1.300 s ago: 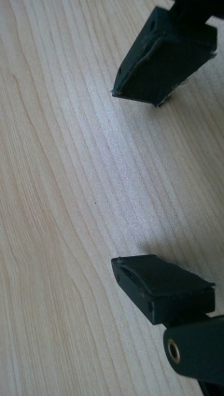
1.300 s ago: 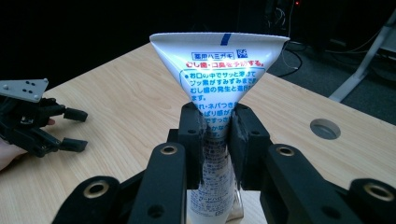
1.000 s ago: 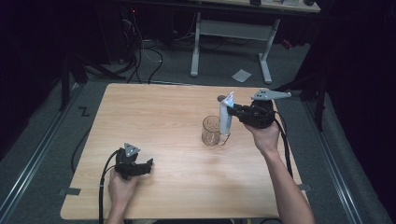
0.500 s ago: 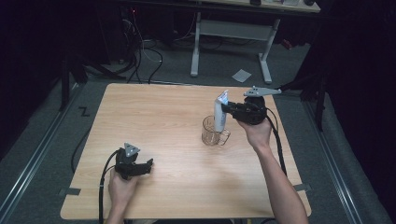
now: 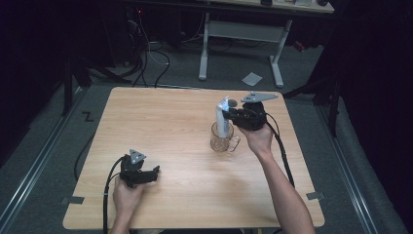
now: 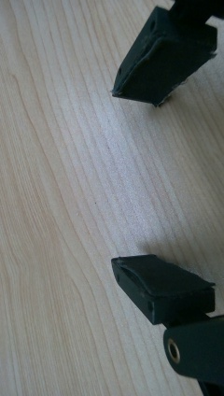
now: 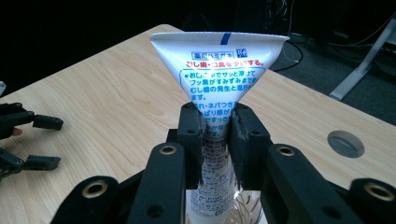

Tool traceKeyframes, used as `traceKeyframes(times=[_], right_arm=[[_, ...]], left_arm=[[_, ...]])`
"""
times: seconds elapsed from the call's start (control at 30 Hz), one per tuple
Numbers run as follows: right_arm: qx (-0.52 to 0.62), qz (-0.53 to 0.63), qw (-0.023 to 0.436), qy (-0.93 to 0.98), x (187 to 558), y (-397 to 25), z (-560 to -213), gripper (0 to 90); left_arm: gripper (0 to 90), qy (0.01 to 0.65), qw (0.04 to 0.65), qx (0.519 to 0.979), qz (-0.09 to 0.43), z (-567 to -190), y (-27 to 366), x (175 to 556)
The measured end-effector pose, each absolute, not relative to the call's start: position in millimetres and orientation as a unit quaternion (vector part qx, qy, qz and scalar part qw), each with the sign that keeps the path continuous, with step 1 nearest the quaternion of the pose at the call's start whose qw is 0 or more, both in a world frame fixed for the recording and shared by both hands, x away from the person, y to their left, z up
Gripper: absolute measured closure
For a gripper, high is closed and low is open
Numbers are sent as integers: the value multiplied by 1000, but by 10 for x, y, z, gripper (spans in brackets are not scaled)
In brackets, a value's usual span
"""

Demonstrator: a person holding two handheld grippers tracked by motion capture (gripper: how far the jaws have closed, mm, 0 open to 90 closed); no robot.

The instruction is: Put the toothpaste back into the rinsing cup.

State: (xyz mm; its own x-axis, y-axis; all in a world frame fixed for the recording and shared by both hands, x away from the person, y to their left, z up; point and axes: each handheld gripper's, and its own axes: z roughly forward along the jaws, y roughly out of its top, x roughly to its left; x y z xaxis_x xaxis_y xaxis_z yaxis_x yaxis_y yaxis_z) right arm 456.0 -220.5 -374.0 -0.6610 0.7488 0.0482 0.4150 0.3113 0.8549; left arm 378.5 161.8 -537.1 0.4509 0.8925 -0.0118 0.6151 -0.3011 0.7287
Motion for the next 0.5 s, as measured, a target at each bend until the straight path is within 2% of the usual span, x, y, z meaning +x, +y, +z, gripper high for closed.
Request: traceKeyframes(times=[0.5], right_arm=[[377, 419, 181, 806, 4684, -2045, -3997, 749]], left_arm=[[157, 483, 342, 780, 203, -5372, 1617, 3785]])
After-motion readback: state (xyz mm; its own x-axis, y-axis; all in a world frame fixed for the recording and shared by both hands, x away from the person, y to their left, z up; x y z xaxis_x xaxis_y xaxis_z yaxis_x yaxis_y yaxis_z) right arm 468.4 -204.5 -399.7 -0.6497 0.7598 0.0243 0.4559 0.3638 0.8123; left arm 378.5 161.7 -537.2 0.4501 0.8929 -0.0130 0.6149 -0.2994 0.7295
